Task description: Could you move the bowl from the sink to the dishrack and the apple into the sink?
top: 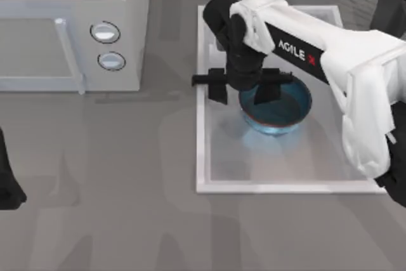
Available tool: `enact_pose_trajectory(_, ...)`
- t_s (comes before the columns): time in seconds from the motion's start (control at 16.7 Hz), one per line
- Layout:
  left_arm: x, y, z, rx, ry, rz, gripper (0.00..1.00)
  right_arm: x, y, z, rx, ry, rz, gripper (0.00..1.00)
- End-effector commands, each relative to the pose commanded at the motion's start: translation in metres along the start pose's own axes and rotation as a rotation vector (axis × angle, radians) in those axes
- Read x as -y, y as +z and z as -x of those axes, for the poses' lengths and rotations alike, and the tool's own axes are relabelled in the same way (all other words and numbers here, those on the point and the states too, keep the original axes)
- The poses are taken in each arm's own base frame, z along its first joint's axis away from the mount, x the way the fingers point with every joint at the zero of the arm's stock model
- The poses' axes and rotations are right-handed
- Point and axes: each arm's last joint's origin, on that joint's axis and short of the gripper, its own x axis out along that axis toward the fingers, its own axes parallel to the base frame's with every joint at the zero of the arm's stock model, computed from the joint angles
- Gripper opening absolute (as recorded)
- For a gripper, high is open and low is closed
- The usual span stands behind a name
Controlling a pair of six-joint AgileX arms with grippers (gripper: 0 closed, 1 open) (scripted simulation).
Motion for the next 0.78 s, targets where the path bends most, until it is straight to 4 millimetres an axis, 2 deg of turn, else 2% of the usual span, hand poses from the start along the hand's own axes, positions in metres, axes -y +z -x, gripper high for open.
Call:
enact_pose_trajectory(0.36,0.0,0.0,0.0,0.0,0.0,0.0,1.0,0.0,0.0,0.0,0.0,0.0,0.0,0.02)
enact_pose_trajectory(0.78,0.0,0.0,0.0,0.0,0.0,0.0,1.0,0.0,0.0,0.0,0.0,0.0,0.0,0.0)
